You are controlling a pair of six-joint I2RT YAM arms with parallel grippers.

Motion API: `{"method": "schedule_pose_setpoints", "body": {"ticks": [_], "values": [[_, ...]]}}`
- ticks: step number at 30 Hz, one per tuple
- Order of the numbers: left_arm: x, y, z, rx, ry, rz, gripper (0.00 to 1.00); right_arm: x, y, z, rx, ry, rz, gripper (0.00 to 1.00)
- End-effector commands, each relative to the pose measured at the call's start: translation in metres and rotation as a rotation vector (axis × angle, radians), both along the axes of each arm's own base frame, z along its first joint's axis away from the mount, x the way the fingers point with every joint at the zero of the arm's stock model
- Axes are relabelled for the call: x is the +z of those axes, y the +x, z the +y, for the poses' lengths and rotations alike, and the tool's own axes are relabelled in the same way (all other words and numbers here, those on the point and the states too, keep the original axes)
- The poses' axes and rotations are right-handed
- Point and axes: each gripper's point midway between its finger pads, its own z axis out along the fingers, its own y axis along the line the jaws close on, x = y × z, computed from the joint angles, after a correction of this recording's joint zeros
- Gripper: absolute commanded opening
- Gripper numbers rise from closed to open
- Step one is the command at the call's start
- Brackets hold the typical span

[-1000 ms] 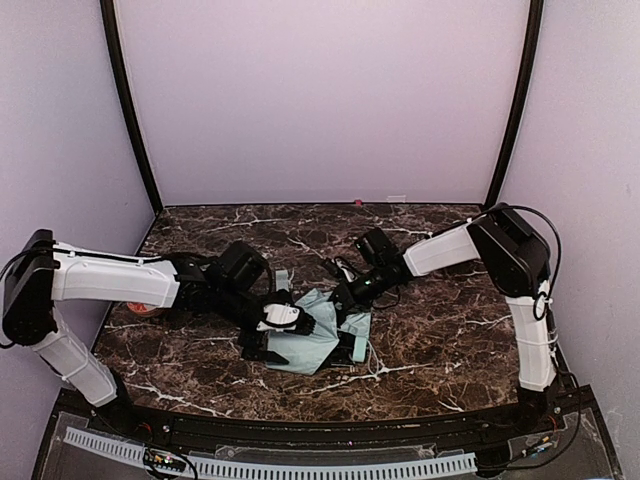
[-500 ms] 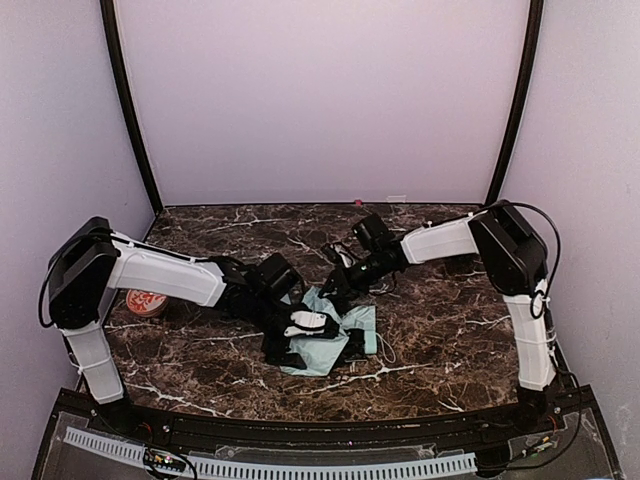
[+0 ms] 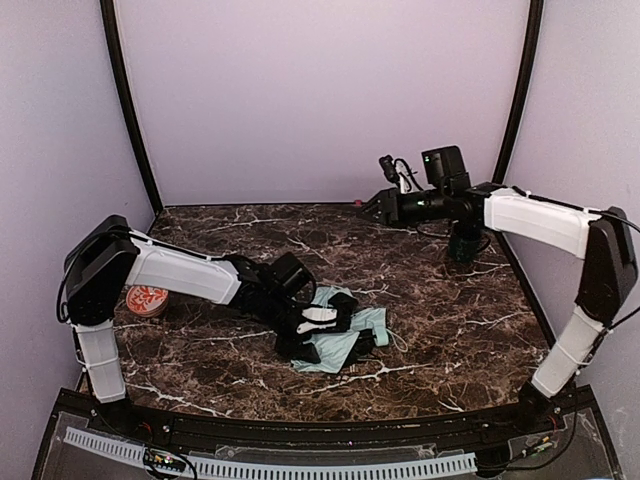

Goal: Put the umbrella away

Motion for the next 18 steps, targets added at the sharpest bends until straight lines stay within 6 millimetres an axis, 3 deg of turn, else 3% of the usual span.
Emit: {"method": "schedule_pose_setpoints", "body": {"ticks": [1,6,8,10,12,13,18], "values": [[-0.083,-0.042,0.080,0.053,0.383,0.130,0.44,0.012,-0.034,-0.012,0.043,-0.025,-0.124,0.39],[-0.070,-0.046,0.066,0.043,0.330,0.187,0.32,0.049,-0.068,-0.021,0.096,0.024,-0.326,0.44],[-0.064,-0.046,0.061,0.054,0.301,0.214,0.30,0.072,-0.083,-0.020,0.152,0.098,-0.422,0.52],[-0.055,-0.044,0.055,0.097,0.266,0.275,0.28,0.101,-0.099,-0.020,0.208,0.205,-0.536,0.63],[-0.045,-0.045,0.049,0.122,0.226,0.342,0.27,0.120,-0.106,-0.023,0.196,0.291,-0.618,0.91],[-0.041,-0.047,0.046,0.128,0.205,0.376,0.28,0.125,-0.103,-0.026,0.168,0.307,-0.638,0.98],[-0.030,-0.044,0.038,0.185,0.152,0.495,0.28,0.118,-0.096,-0.021,0.149,0.246,-0.636,1.00]]}}
